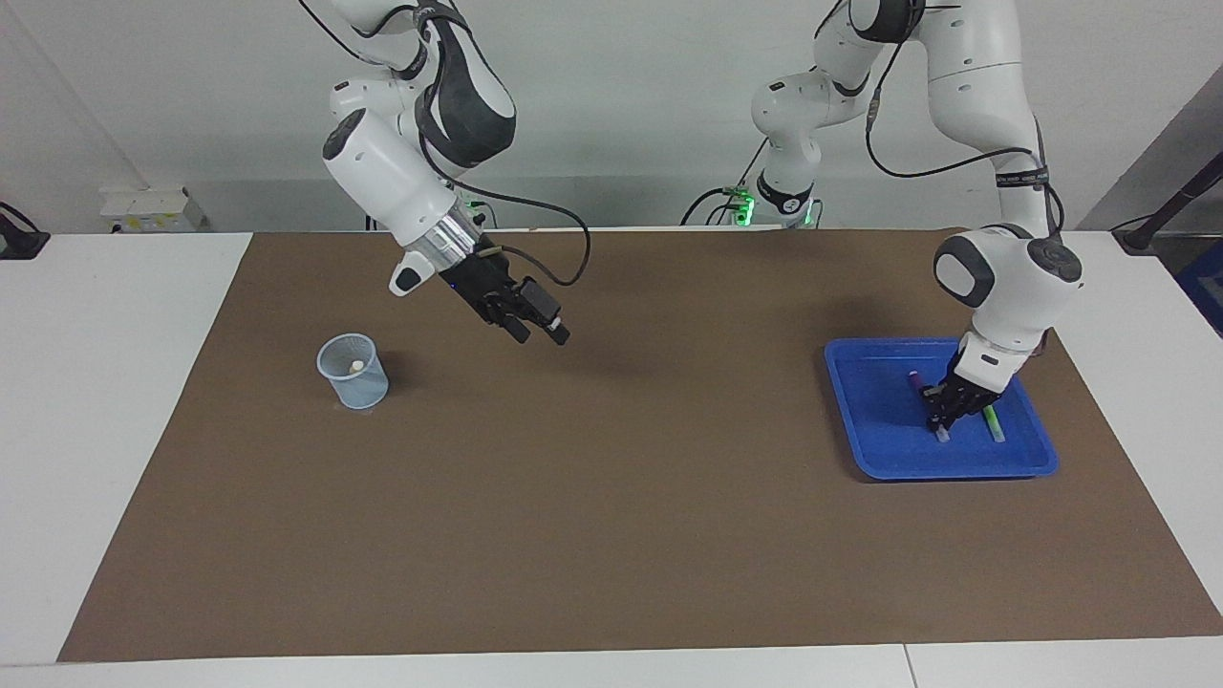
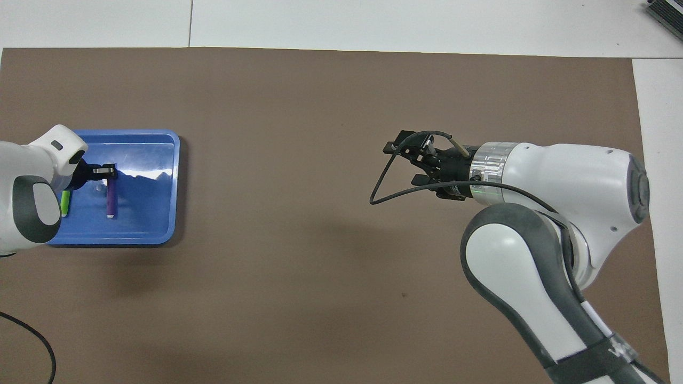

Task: Transfer and insert pens with both arms
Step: 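Lift the purple pen with the left gripper while the right gripper approaches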

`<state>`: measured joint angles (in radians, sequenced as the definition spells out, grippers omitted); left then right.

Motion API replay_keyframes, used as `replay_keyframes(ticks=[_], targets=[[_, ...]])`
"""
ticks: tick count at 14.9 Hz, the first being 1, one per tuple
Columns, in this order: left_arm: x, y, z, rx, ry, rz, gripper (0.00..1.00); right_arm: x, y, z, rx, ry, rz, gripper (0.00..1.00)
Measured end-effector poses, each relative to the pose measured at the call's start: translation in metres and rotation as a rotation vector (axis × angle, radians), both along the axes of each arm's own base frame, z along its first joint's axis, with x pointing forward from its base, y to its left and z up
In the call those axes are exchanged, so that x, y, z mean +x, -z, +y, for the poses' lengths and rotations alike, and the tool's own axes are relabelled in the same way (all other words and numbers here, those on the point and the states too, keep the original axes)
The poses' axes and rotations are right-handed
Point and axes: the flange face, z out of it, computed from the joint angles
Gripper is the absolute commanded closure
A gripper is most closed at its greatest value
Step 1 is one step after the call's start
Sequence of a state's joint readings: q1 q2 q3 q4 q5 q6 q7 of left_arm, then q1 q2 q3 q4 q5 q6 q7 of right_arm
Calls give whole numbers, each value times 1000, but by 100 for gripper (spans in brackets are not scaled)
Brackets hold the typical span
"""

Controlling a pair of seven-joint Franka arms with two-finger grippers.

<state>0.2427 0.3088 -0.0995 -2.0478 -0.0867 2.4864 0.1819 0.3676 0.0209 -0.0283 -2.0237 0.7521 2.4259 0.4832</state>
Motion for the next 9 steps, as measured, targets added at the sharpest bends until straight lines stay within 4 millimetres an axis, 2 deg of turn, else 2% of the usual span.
replay_keyframes(ticks=[4,6,9], targets=[[9,-23,-3,-33,-52,102,100,-1,0,6,8,1,-5,0],[12,-38,-9,-42,-87,125,100,-5,-3,20,14,-14,-4,0],[10,-62,-27,-49,-138,153,100,-15,-6,45,34,-8,31,0]])
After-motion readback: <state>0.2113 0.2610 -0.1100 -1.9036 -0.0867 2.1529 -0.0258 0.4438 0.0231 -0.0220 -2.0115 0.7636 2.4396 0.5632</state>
